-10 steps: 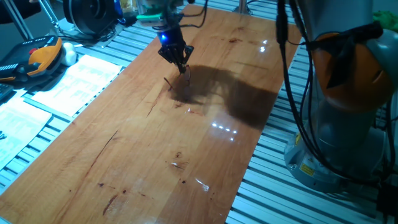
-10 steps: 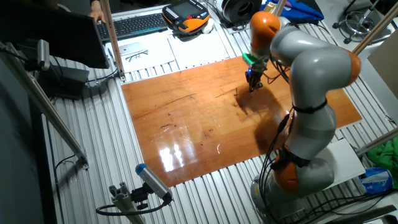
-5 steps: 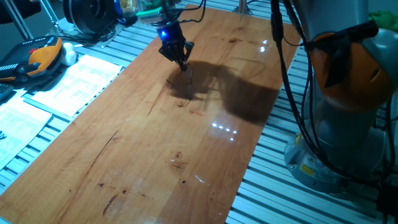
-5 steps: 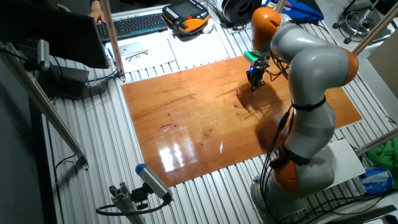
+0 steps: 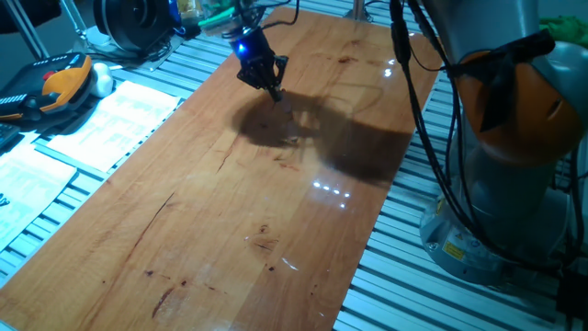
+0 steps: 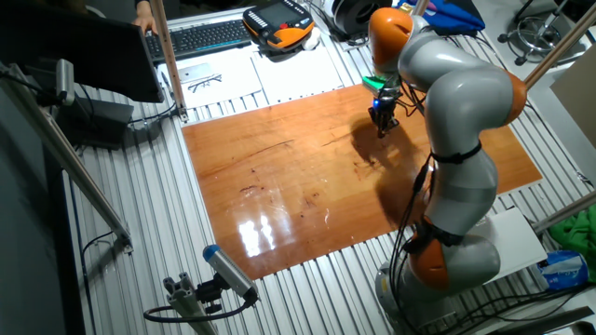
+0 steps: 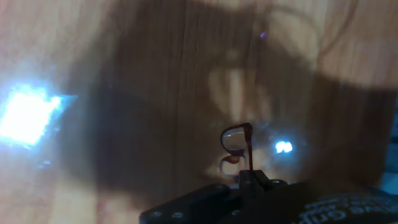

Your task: Unfold the leg of the glasses (with one hand)

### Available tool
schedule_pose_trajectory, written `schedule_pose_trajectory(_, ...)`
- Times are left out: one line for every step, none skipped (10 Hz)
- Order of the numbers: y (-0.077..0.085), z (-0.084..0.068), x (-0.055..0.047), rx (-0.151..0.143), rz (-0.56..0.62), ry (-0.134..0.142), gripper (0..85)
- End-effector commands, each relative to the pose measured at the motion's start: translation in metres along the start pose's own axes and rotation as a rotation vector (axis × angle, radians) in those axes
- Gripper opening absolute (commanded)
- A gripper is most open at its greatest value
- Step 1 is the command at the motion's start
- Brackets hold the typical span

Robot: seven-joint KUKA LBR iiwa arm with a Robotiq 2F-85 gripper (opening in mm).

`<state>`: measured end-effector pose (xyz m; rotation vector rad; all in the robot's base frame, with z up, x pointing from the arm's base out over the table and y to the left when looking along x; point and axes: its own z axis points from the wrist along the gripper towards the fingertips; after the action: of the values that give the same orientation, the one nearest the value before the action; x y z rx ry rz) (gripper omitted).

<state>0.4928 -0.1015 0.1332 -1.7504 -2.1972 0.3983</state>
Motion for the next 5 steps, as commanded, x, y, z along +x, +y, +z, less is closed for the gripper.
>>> schedule_pose_trajectory(-0.0014, -0.0025, 0.0013, 0.0, 0.0, 0.001, 0.0)
schedule_pose_trajectory(-0.001, -0.0041, 0.0036, 0.006, 0.001, -0.016, 0.0)
schedule_pose_trajectory(0.0013, -0.0036, 0.0047, 0.022, -0.011, -0.041, 0.0)
schedule_pose_trajectory(0.0025, -0.0028, 0.0056, 0.069, -0.04, -0.078, 0.0)
schedule_pose_trajectory(0.002, -0.0028, 0.0068, 0.094, -0.06, -0.114, 0.0)
